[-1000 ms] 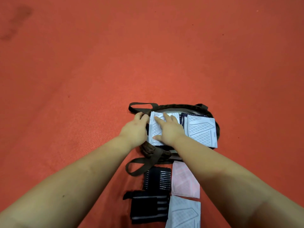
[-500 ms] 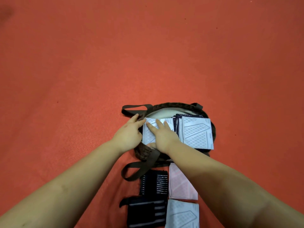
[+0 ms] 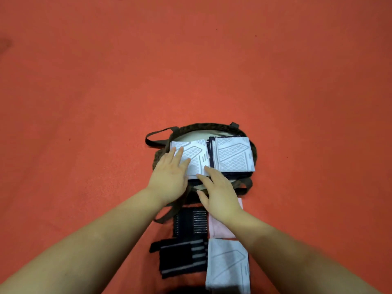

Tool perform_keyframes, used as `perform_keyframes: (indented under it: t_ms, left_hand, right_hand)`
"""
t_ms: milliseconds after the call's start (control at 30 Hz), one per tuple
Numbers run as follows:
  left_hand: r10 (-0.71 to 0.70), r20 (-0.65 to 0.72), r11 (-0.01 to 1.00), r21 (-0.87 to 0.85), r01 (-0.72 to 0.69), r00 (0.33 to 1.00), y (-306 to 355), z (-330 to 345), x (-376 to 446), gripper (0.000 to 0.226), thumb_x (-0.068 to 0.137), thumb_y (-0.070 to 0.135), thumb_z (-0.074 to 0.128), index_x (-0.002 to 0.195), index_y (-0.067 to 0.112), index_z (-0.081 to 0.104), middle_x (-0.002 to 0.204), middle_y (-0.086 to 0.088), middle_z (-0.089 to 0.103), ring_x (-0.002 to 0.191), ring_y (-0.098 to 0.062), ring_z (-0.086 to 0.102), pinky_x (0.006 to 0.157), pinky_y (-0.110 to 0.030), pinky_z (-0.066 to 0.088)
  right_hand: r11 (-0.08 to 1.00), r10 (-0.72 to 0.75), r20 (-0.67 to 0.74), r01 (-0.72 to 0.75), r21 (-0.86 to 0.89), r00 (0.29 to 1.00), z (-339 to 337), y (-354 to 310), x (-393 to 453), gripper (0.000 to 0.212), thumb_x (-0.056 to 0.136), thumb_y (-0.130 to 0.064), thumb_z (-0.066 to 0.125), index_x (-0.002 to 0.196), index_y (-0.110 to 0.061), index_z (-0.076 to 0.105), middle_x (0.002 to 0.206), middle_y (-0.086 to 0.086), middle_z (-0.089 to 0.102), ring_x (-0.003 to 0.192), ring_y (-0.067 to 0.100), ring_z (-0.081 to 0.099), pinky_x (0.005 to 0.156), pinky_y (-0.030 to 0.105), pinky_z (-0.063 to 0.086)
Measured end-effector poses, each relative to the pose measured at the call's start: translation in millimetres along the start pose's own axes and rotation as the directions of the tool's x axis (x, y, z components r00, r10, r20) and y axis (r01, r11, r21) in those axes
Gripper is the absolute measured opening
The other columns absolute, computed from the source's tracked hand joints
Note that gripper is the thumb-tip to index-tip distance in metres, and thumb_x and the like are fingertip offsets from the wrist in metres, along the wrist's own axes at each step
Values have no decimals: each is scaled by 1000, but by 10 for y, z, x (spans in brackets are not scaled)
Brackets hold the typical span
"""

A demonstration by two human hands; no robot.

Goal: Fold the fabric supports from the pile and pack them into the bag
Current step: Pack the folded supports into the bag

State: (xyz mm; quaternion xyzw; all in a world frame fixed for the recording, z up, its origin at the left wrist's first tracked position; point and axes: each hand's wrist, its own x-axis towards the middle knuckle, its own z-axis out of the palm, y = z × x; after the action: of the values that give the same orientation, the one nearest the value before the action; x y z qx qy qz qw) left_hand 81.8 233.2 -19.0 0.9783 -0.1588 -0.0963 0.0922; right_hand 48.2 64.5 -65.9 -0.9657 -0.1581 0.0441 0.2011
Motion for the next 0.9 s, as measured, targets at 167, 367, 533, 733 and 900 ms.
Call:
perform_keyframes:
  t_ms: [167,367,533,733,900]
  left_hand:
    - [335,-80,942,40,-333,939,540,363,-305,35,74,21,43,91,11,71,87,-7,65,75,-27,61,71,-32,38]
    - [227,227,968,58,-246,947,1091,864,-651,20,61,22,74,81,20,68,73,1,62,68,-22,59,59,-26,37]
    - [89,549,943,223,-249,831,1478,1271,-957,34,94,15,40,126,14,51,125,-10,53,115,-29,44,95,-37,31]
    - [-15,555,956,250,-150,832,1579,1471,-1035,44,92,16,41,136,13,39,136,-10,40,125,-28,38,106,-37,24]
    - [-61,359,990,139,11,931,1578,1443,-931,52,85,13,48,134,13,34,131,-7,39,118,-25,38,97,-32,27]
  right_hand:
    - [998,-51,5,51,-39,999,15,219,-491,48,57,-20,84,100,-9,67,113,13,65,103,30,64,83,43,55]
    - [990,121,303,-92,-108,945,129,669,-1128,46,90,-28,54,134,-18,47,135,5,46,123,25,46,99,32,37]
    - [820,447,520,-566,88,728,311,890,-1436,66,86,-27,65,142,-13,33,140,8,43,126,23,45,103,26,35]
    - [479,617,553,-825,301,560,427,976,-1454,47,74,-7,75,115,-3,53,100,7,60,92,21,60,70,21,40]
    - [485,414,723,-806,339,553,339,1031,-1488,22,72,3,70,77,-16,63,79,2,61,78,16,55,70,27,46]
